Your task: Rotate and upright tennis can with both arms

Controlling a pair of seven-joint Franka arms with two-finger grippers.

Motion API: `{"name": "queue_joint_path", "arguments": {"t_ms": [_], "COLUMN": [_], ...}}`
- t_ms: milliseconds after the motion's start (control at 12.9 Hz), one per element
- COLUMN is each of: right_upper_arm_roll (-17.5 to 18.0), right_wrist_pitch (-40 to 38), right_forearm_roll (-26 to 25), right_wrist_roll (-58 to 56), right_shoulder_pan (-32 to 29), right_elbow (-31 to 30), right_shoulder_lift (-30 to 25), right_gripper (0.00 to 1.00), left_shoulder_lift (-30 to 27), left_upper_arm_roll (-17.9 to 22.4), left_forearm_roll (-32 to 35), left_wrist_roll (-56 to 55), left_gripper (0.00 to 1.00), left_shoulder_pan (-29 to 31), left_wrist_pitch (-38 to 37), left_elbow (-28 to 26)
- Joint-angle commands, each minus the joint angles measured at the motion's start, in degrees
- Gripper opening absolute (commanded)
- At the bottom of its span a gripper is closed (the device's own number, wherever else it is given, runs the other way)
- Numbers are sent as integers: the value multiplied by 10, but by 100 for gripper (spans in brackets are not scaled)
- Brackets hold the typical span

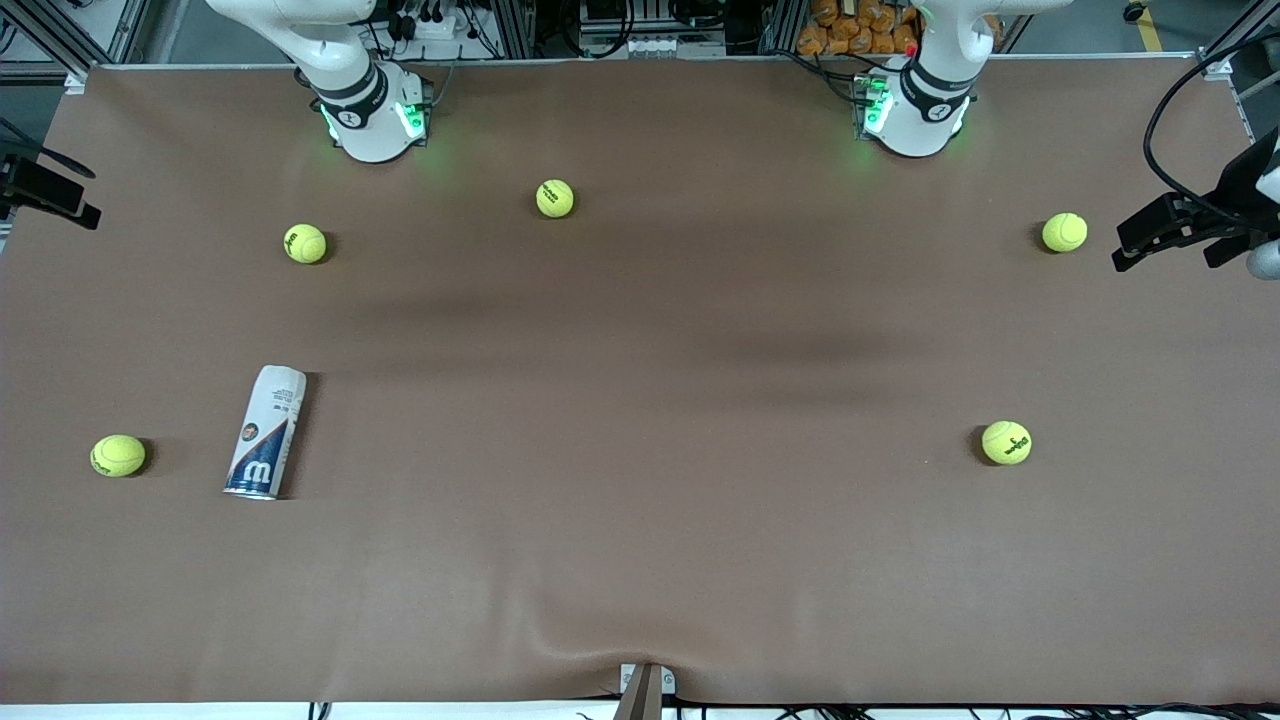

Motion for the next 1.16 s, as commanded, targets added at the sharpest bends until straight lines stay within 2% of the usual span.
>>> {"name": "queue_joint_path", "arguments": {"t_ms": [0,621,854,1087], "right_upper_arm_roll": [-2,-4,2,2], "right_wrist_pitch": [-1,7,33,87], "right_forearm_roll": [6,4,-2,3], "right_wrist_roll": [2,-5,-7,-31], "right_shoulder_pan": [4,2,6,1], "right_elbow": [-17,-16,-16,-16], "right_shoulder_lift": [-17,-3,45,125], "right_gripper": [100,100,100,100], "left_shoulder_lift": [0,1,1,4], "left_upper_arm_roll": [1,2,2,2], "left_forearm_roll": [-8,-27,-29,-28], "left_wrist_roll": [1,1,1,5], "left_gripper": [100,100,100,100], "left_shoulder_pan": [1,15,16,15], "left_wrist_pitch": [-6,-6,-8,-12], "left_elbow": [3,3,0,1]}}
